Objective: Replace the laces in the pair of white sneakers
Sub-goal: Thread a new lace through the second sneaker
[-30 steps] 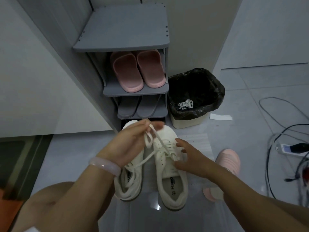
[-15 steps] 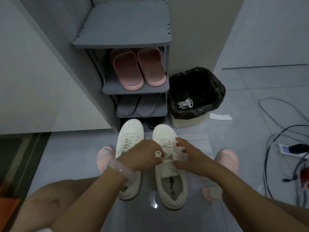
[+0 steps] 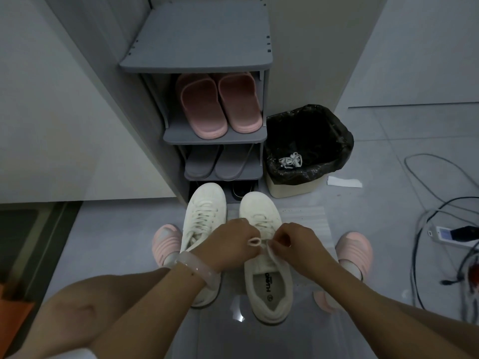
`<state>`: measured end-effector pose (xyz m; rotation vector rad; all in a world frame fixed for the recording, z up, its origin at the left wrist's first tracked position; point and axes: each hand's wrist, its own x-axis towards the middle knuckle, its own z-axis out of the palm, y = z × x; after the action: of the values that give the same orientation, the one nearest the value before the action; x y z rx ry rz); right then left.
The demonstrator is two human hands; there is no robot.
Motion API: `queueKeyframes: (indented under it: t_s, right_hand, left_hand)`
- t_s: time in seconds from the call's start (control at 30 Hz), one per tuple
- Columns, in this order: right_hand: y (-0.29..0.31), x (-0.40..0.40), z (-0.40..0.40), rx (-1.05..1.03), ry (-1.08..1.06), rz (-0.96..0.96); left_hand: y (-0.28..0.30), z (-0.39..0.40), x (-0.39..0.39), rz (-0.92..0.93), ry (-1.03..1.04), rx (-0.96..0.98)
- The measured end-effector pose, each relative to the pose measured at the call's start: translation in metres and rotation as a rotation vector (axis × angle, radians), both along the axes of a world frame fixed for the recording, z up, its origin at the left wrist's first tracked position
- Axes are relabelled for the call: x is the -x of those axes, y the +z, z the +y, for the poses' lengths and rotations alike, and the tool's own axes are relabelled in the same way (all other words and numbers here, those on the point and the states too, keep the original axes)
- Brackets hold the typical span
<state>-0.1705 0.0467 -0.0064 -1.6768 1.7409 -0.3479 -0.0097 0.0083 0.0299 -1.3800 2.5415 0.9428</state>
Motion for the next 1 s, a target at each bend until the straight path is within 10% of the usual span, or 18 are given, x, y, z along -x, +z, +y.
queueKeyframes:
  t_s: [0.8, 1.0]
  right_hand:
    - [0.001, -0.012, -0.006, 0.081, 0.109, 0.264]
    - [0.004, 0.0, -0.004, -0.056, 0.1, -0.096]
  left_hand:
    - [-0.006, 0.0, -0.001, 0.016, -0.011, 0.01]
    - [0.0, -0.006, -0.009, 0.025, 0.049, 0.022]
